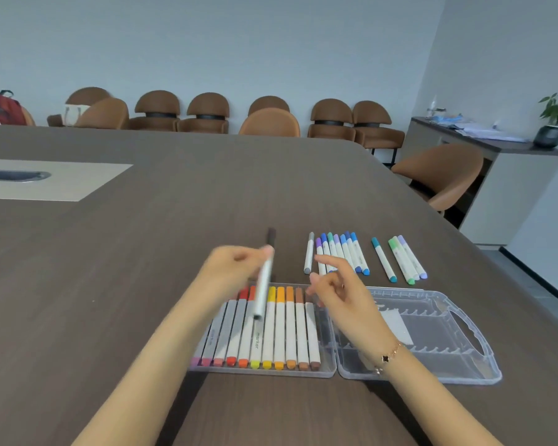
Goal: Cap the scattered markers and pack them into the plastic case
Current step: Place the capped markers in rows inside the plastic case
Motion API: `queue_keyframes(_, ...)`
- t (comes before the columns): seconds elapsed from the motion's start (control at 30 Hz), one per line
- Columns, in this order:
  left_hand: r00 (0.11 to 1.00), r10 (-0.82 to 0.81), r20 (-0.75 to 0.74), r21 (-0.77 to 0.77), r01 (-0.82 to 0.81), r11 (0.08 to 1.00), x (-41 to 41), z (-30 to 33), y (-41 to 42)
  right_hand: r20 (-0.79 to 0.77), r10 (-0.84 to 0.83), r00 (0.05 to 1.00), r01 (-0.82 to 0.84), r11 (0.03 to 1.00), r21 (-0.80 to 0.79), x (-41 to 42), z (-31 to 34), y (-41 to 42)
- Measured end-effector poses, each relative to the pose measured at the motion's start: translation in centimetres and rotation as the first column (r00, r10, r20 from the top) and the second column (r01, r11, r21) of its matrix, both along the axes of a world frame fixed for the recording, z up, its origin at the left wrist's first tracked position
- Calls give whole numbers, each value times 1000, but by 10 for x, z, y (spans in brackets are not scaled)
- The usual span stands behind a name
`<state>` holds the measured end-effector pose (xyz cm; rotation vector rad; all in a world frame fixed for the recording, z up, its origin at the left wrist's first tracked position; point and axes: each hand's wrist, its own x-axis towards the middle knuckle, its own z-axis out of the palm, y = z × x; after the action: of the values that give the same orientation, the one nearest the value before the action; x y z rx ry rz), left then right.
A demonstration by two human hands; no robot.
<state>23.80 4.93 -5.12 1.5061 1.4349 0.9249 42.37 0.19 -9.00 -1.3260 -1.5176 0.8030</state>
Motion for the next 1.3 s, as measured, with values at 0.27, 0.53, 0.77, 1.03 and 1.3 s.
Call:
queue_keyframes(0.27, 960, -256, 109, -8, 259, 966, 47, -30, -19, 112, -31, 993, 34, 999, -25, 13, -8, -4)
queue_keyframes(0.53, 919, -134, -370, 306, 257, 917, 33, -43, -12, 392, -41, 919, 55, 998, -25, 7, -16, -1)
queue_keyframes(0.77, 828, -188, -529, 318, 399, 860, 35, -54, -14, 666, -169, 726, 119, 986, 121, 15, -20, -2)
queue_keyframes(1.03, 788, -116, -605, 308, 366, 878, 26, -59, -7, 818, -20, 574, 160, 983, -88, 12, -29, 7)
queue_keyframes(1.3, 595, -162, -787, 101, 384, 918, 16, -68, 3, 834, 174, 523, 137, 949, -284, 14, -27, 13)
